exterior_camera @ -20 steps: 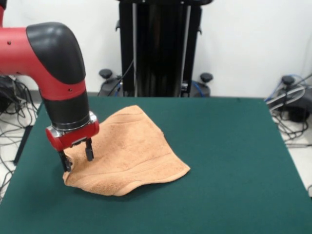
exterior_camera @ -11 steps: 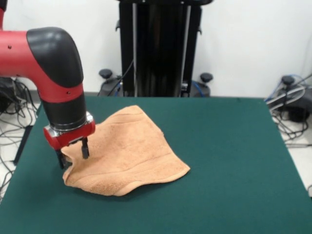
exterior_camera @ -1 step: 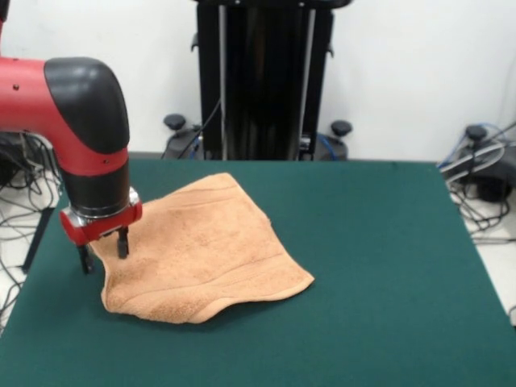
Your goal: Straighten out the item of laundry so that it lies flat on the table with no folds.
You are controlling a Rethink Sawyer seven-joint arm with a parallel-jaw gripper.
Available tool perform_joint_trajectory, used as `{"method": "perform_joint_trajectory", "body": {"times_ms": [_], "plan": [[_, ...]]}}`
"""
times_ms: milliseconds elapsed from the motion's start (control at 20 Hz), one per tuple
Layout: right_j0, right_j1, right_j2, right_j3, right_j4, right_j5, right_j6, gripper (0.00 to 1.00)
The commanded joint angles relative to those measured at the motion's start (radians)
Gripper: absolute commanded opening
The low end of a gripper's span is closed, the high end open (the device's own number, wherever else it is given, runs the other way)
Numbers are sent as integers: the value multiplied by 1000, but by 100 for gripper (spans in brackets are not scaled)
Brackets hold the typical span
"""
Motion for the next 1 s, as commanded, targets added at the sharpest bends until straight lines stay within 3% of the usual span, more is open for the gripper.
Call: {"method": "perform_joint_trajectory", "body": {"times_ms": [50,550,1000], "plan": [[41,41,-47,-30,-61,74,-70,100],[-12,28,9,34,-39,27,-93,100],[-10,29,18,30,-35,39,-100,100]]}}
